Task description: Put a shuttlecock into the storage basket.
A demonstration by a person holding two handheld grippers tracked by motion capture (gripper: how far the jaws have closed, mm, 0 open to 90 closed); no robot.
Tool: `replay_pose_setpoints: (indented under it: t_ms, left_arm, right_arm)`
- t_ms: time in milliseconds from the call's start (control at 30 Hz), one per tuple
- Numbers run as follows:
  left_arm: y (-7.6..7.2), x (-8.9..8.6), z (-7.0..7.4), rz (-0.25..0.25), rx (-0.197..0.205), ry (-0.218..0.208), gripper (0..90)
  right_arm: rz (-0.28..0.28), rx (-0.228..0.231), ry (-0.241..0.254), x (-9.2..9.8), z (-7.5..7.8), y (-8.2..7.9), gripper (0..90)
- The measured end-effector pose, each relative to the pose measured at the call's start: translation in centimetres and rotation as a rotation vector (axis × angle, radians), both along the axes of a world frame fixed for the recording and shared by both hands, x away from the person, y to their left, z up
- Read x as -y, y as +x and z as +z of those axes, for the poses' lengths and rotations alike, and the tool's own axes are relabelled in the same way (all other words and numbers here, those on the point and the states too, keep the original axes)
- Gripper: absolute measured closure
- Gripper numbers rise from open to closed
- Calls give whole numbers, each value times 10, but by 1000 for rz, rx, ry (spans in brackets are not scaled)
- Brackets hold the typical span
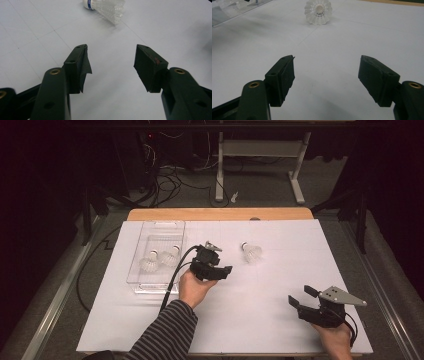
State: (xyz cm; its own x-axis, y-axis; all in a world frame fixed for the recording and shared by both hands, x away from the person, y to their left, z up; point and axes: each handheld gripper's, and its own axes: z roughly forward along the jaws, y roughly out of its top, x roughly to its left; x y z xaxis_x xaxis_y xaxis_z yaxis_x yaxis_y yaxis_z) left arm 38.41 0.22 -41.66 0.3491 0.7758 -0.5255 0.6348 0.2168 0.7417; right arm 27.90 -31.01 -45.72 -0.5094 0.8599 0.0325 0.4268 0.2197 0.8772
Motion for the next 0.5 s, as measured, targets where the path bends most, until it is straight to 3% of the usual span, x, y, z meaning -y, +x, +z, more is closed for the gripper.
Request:
replay_pose_setpoints:
  t_ms: [500]
  left_arm:
    - [5, 10, 2, -12, 2, 14, 452]
  right_arm:
    - [1, 0, 0, 0, 0, 0, 298]
